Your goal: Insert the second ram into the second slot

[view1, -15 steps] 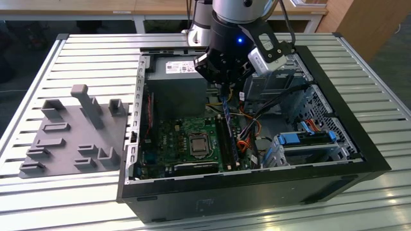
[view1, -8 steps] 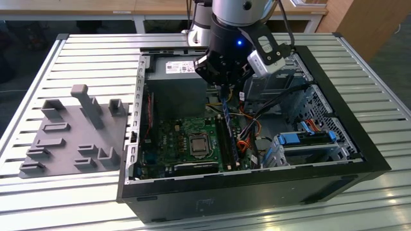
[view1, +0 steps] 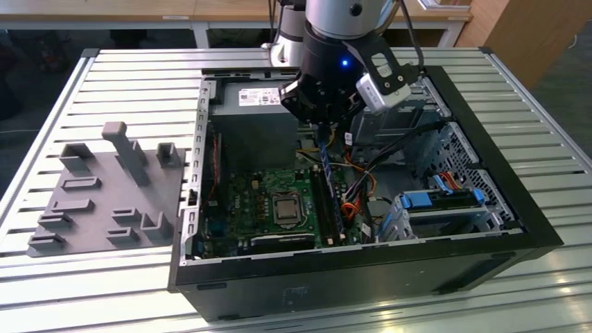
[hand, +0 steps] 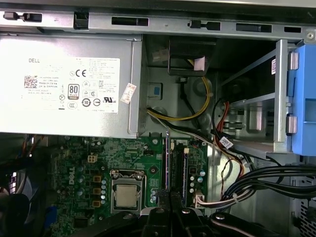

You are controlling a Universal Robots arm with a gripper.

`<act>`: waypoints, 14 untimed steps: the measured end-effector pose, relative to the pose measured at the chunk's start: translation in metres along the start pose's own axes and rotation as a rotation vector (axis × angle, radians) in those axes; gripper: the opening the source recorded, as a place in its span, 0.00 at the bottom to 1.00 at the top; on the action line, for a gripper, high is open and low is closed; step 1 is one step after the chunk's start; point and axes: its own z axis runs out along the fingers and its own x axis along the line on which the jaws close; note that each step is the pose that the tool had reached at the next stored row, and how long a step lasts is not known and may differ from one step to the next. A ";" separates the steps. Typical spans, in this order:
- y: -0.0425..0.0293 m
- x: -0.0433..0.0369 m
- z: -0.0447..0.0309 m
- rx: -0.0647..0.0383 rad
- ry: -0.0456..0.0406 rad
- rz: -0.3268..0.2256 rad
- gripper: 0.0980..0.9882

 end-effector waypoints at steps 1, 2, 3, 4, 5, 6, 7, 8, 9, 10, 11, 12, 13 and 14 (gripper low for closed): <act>0.0000 0.0000 0.0002 0.000 0.0000 0.000 0.03; 0.0000 0.0000 0.0004 0.000 0.0000 0.000 0.03; 0.0000 0.0000 0.0005 0.000 0.0000 0.000 0.03; 0.0000 0.0000 0.0019 0.000 0.0000 0.000 0.03; -0.0001 0.0000 0.0033 0.000 0.0001 0.000 0.03; -0.0001 0.0000 0.0035 0.000 0.0000 0.000 0.03; -0.0001 0.0000 0.0036 0.000 0.0001 0.000 0.03; -0.0001 0.0000 0.0038 0.000 0.0000 0.000 0.03; -0.0001 0.0000 0.0040 0.000 0.0000 0.000 0.03; -0.0001 0.0000 0.0043 0.000 0.0000 0.000 0.03; -0.0001 0.0000 0.0046 0.000 0.0000 0.000 0.03; -0.0001 0.0000 0.0048 0.000 0.0000 0.000 0.03; -0.0001 0.0000 0.0050 0.000 0.0001 0.000 0.03; -0.0001 0.0000 0.0052 0.000 0.0000 0.000 0.03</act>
